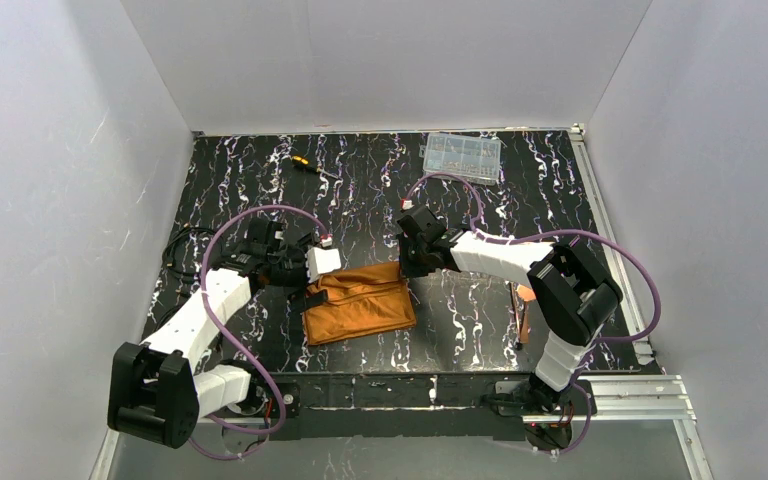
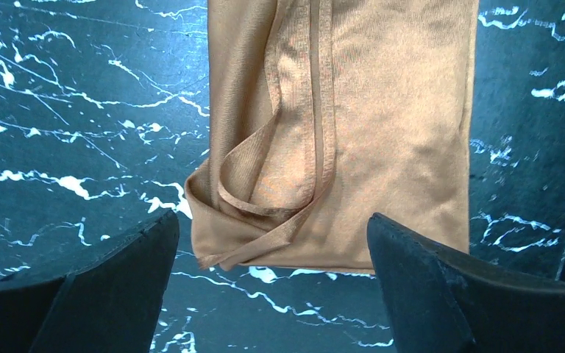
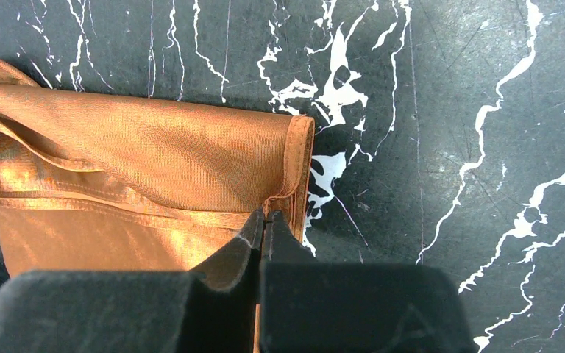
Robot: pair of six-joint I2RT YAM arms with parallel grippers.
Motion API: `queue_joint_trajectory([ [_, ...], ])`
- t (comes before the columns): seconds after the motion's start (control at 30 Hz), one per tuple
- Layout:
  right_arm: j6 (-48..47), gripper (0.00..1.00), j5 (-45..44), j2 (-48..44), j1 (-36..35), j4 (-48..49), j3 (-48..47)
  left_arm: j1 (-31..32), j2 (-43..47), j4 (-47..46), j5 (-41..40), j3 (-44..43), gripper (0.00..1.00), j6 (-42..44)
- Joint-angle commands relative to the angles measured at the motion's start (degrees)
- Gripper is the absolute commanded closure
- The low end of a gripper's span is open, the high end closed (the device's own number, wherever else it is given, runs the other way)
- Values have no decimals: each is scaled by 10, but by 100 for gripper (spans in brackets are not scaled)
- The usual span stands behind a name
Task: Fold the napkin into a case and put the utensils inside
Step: Fold the lower triangle-folded napkin at the center of the board.
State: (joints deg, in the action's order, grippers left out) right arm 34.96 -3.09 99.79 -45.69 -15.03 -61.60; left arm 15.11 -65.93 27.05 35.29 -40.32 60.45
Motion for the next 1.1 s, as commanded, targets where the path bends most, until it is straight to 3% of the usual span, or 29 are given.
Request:
queue_joint_trajectory([
  [0.0,5,99,-13,-22,-7,10,5,-4,-1,-32,10,5,2,-116],
  [0.17,6,99,-15,-32,-11,15,16,1,-19,-156,-83,11,3,-238],
  [0.3,7,99,-9,-37,-13,23,22,16,-48,-183,-152,11,15,-251],
  [0.4,9,99,-9,-42,-16,26,28,20,-71,-151,-141,5,24,-243],
  [0.67,11,99,-5,-52,-16,38,38,32,-77,-92,-93,3,27,-236],
  [0.9,11,99,-1,-63,-17,40,50,36,-74,-74,-140,27,68,-177],
  [1.07,13,99,0,-75,-17,40,63,36,-67,-56,-133,40,77,-170],
])
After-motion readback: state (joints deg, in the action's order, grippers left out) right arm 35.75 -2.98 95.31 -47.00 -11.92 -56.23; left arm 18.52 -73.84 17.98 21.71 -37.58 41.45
